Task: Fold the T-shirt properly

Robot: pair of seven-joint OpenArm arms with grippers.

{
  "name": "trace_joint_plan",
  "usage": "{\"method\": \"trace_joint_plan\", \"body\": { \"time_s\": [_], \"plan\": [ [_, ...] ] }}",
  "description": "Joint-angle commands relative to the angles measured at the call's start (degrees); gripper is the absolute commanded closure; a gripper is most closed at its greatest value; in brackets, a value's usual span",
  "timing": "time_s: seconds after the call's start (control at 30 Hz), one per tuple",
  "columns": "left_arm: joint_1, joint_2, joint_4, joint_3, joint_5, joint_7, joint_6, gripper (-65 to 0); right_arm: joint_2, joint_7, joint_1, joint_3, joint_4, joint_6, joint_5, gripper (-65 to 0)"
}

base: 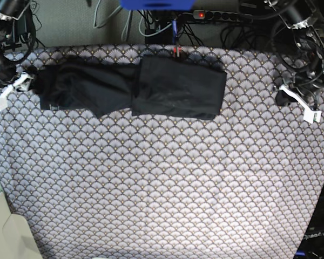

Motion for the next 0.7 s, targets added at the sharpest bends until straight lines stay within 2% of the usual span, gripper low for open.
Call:
{"method": "trace_joint_plan", "body": {
  "time_s": [0.0, 0.13, 0.5, 0.57, 0.67],
  "plan": [
    [-0.51, -0.84, 0.85, -0.22, -1.12, -1.03, -0.32, -6.7, 1.04, 0.9, 0.42, -0.08, 0.71, 0.36, 0.86, -47.9],
    [-0.43, -0.84, 0.85, -0.22, -1.12, -1.03, -0.32, -6.7, 1.04, 0.99, 0.42, -3.6, 0.71, 0.36, 0.77, -47.9],
    [-0.07, -0.84, 0.93, -0.31, -1.12, -1.03, -0.32, -6.7, 0.95, 1.08, -0.19, -4.13, 0.62, 0.36, 0.68, -47.0],
    [-0.07, -0.84, 0.93, -0.31, -1.12, -1.03, -0.32, -6.7, 0.6, 0.9, -0.28, -4.13, 0.62, 0.36, 0.86, -44.4],
    [-0.07, -0.84, 0.93, -0.31, -1.12, -1.03, -0.32, -6.7, -0.02, 0.64, -0.28, -4.13, 0.89, 0.36, 0.86, -36.7]
  ]
}}
